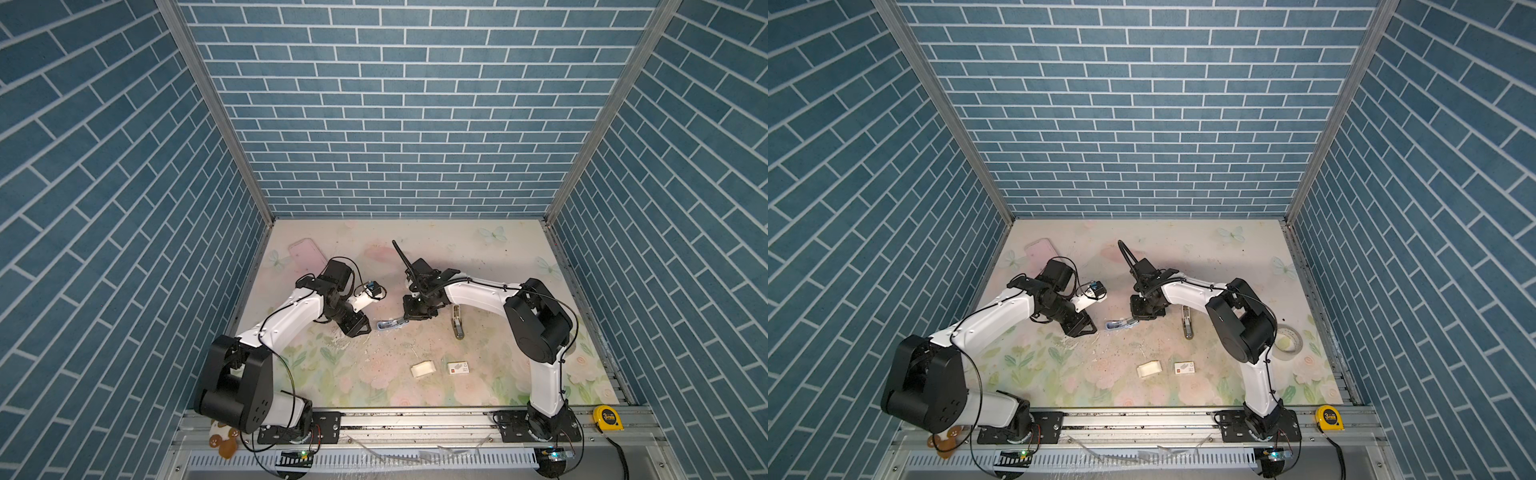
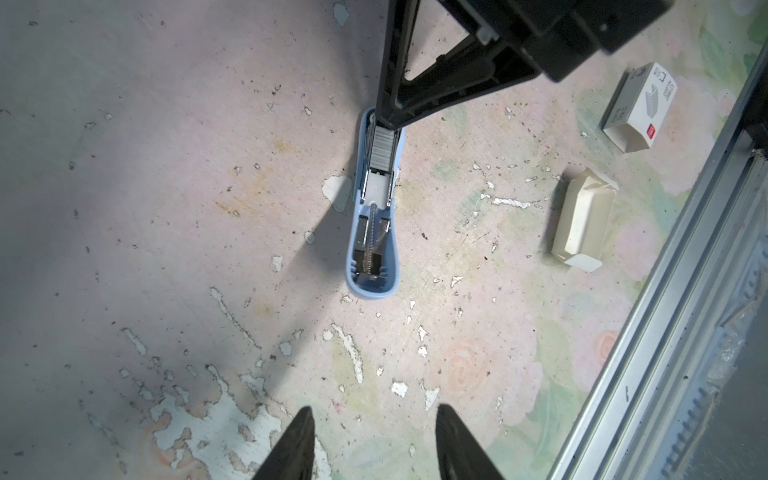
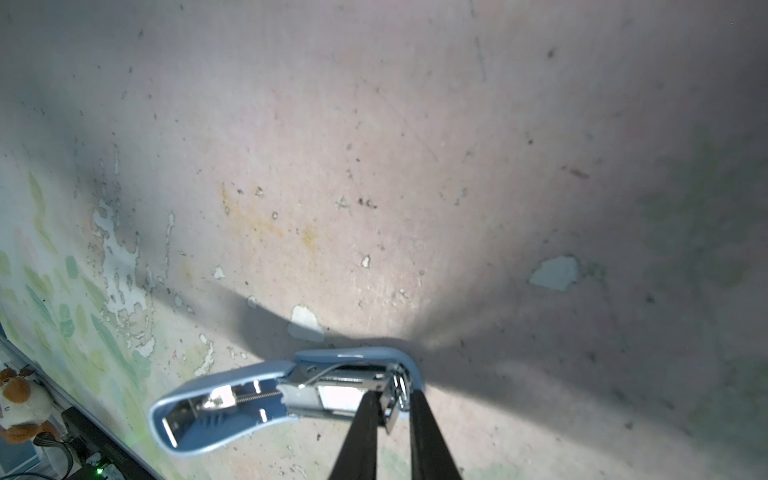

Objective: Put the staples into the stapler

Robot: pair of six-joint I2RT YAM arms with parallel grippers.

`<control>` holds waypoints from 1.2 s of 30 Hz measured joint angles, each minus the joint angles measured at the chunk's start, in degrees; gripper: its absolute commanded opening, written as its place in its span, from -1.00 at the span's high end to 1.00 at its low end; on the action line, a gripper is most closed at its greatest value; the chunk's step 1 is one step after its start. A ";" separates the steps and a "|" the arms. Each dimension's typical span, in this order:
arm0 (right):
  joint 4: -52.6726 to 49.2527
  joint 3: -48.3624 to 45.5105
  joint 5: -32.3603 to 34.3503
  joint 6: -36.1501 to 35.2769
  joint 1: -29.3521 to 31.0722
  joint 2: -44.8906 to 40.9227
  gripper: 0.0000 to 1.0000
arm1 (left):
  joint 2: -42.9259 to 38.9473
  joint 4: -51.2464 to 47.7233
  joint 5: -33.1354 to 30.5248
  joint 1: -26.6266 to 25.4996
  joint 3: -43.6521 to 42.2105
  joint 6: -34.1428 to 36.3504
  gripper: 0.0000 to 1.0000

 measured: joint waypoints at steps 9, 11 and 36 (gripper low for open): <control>-0.02 0.00 0.00 -0.02 0.00 0.00 0.70 | 7.91 0.20 0.00 -0.02 0.07 0.37 0.02; 0.00 0.00 -0.02 0.00 0.00 0.00 0.71 | 9.68 0.28 -0.02 -0.02 0.22 0.76 0.02; 0.52 0.00 -0.24 -0.81 0.04 0.00 0.89 | 15.41 6.86 -2.25 -0.52 2.60 -4.20 0.27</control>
